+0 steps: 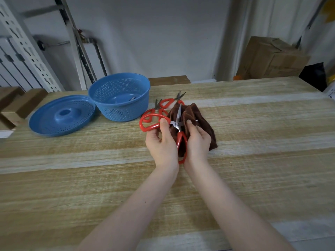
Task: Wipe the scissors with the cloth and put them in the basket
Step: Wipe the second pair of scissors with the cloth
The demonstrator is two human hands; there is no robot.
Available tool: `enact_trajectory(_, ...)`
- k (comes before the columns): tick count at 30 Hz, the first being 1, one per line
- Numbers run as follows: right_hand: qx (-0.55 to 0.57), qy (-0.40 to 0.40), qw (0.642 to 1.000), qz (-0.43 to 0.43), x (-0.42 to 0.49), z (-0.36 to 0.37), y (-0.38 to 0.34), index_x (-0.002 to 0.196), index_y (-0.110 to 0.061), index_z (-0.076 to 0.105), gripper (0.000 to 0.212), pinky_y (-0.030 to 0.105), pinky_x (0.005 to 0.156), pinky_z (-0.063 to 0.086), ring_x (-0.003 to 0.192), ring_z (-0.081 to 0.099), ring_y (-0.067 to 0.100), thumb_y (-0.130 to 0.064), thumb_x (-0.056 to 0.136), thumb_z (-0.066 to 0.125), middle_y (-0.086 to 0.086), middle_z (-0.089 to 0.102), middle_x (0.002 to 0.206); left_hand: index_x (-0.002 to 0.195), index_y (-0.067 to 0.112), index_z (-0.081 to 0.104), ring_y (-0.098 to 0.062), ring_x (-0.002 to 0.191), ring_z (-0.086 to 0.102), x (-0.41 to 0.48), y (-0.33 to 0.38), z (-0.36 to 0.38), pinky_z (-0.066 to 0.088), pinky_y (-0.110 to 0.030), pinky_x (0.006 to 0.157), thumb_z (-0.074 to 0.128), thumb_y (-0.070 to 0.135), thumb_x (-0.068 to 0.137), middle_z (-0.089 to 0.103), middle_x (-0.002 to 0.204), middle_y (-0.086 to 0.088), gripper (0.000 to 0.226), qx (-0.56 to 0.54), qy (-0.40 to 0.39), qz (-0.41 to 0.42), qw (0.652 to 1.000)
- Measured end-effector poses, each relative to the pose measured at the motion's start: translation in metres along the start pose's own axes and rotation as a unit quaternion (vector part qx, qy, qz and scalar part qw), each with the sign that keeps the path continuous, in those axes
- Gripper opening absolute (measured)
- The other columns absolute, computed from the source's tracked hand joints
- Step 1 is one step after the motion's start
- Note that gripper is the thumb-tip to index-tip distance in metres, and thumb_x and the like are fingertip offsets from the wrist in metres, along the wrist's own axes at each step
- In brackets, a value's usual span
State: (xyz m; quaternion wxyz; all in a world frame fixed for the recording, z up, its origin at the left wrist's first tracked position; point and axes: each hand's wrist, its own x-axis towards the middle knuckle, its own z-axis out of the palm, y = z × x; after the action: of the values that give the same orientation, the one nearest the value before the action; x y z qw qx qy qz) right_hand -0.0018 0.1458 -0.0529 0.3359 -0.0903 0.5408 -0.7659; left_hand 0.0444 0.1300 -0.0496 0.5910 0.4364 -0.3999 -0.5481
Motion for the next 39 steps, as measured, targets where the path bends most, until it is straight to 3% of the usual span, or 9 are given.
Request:
enact_trajectory(5,-0.039,-0.096,0.994,0.048,0.004,-0.006,-0.004,0.096,0.01,0.067,0.028,0.049,0.092,0.052,0.091,0.065,0.037,-0.018,0.091,0.065,0.03,0.068,0.102,0.089,0.011,0.069,-0.025,0.085,0.069,0.005,0.004,-0.001,0.054,-0.051,0.089,0.052,0.026,0.099,0.073,0.086,-0.006,0.024,0.003,-0.01,0.012,1.0)
enact_trajectory(8,-0.038,-0.096,0.993,0.049,0.007,-0.008,-0.009,0.094,0.007,0.069,0.023,0.035,0.07,0.056,0.072,0.064,0.026,-0.015,0.092,0.064,0.02,0.068,0.081,0.086,0.012,0.068,-0.025,0.082,0.068,0.005,0.003,0.0,0.055,-0.05,0.086,0.052,0.026,0.099,0.072,0.083,-0.007,0.024,-0.001,-0.012,-0.003,1.0)
enact_trajectory(10,-0.019,-0.071,0.996,0.043,0.005,-0.005,-0.009,0.083,0.0,0.07,0.018,0.026,0.056,0.049,0.057,0.057,0.016,-0.014,0.091,0.063,0.008,0.062,0.066,0.078,0.016,0.067,-0.025,0.076,0.065,0.003,0.001,0.002,0.054,-0.05,0.082,0.053,0.026,0.098,0.069,0.075,-0.003,0.026,-0.002,-0.009,-0.007,1.0)
enact_trajectory(19,0.041,-0.002,0.998,0.047,0.002,-0.001,-0.004,0.071,-0.008,0.066,0.025,0.026,0.048,0.042,0.045,0.048,0.011,-0.019,0.093,0.061,-0.001,0.053,0.053,0.071,0.023,0.061,-0.014,0.064,0.054,-0.001,0.001,0.0,0.048,-0.038,0.066,0.052,0.024,0.099,0.057,0.06,0.012,0.029,0.012,-0.028,0.011,0.999)
enact_trajectory(21,0.042,-0.03,0.997,0.053,0.003,-0.005,-0.004,0.078,-0.004,0.068,0.022,0.027,0.051,0.045,0.049,0.053,0.013,-0.018,0.094,0.061,0.003,0.059,0.059,0.07,0.022,0.061,-0.02,0.064,0.054,0.001,0.004,0.0,0.049,-0.042,0.065,0.052,0.025,0.098,0.057,0.06,0.007,0.03,0.013,-0.027,0.009,0.999)
enact_trajectory(25,-0.026,-0.105,0.992,0.068,0.005,-0.009,-0.007,0.102,0.015,0.062,0.034,0.043,0.079,0.054,0.078,0.062,0.028,-0.017,0.09,0.066,0.021,0.064,0.089,0.072,0.019,0.064,-0.022,0.072,0.062,0.008,0.006,-0.001,0.054,-0.048,0.078,0.052,0.024,0.098,0.066,0.07,-0.001,0.029,0.011,-0.024,-0.008,1.0)
enact_trajectory(29,0.012,-0.076,0.995,0.065,0.005,-0.008,-0.014,0.087,0.002,0.069,0.016,0.022,0.048,0.047,0.046,0.055,0.01,-0.012,0.091,0.064,0.005,0.061,0.06,0.068,0.018,0.063,-0.025,0.069,0.06,0.003,0.006,0.002,0.053,-0.045,0.073,0.053,0.025,0.098,0.064,0.069,-0.005,0.032,0.002,-0.03,-0.031,0.999)
enact_trajectory(35,0.066,-0.016,0.995,0.066,0.001,-0.003,-0.01,0.078,-0.004,0.067,0.02,0.023,0.045,0.043,0.041,0.05,0.009,-0.016,0.093,0.061,0.0,0.056,0.053,0.071,0.022,0.065,-0.025,0.069,0.061,-0.003,0.006,0.005,0.054,-0.047,0.073,0.052,0.023,0.099,0.063,0.065,0.003,0.031,-0.003,-0.035,-0.015,0.999)
enact_trajectory(39,0.072,-0.021,0.995,0.069,0.002,-0.006,-0.009,0.081,-0.004,0.067,0.022,0.025,0.045,0.043,0.043,0.049,0.011,-0.02,0.095,0.06,0.002,0.056,0.055,0.069,0.02,0.061,-0.022,0.061,0.055,-0.002,0.006,0.004,0.051,-0.04,0.061,0.052,0.023,0.099,0.057,0.06,0.004,0.032,0.011,-0.035,-0.008,0.999)
